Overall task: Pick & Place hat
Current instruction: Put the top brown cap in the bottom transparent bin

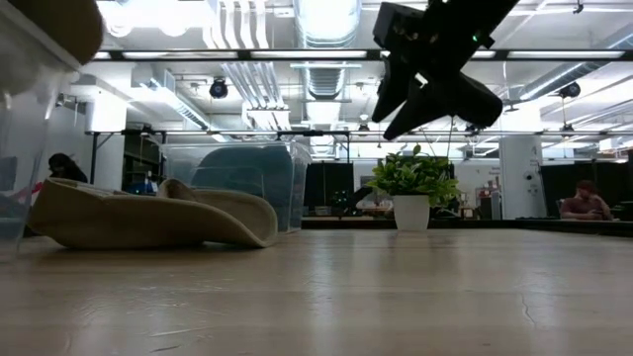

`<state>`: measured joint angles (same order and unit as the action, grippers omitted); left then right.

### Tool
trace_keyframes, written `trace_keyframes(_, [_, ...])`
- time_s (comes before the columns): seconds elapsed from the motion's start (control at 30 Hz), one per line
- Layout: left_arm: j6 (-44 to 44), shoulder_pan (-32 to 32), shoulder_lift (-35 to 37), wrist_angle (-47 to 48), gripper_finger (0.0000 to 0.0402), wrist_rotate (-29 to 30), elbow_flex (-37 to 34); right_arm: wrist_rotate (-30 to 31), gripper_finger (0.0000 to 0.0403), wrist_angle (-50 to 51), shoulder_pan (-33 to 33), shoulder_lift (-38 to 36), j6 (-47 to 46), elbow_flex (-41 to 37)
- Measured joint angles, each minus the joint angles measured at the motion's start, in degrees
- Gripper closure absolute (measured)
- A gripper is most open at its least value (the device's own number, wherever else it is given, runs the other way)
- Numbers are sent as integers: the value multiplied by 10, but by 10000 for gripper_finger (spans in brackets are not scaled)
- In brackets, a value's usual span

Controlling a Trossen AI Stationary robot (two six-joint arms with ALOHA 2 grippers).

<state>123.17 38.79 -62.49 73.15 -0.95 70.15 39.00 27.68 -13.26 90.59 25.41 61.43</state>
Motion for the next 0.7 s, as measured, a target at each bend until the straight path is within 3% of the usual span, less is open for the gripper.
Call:
trace_keyframes(0.17, [11, 0, -46, -1, 385, 2, 0, 0, 229, -1, 0, 0, 6, 1])
trace_keyframes(0.43, [12, 7, -78, -58, 376, -58, -1, 0, 229, -1, -1, -1, 16, 1])
trace_keyframes(0.7, [-4, 20, -79, -120, 318, -60, -1, 0, 227, -19, -1, -1, 16, 2])
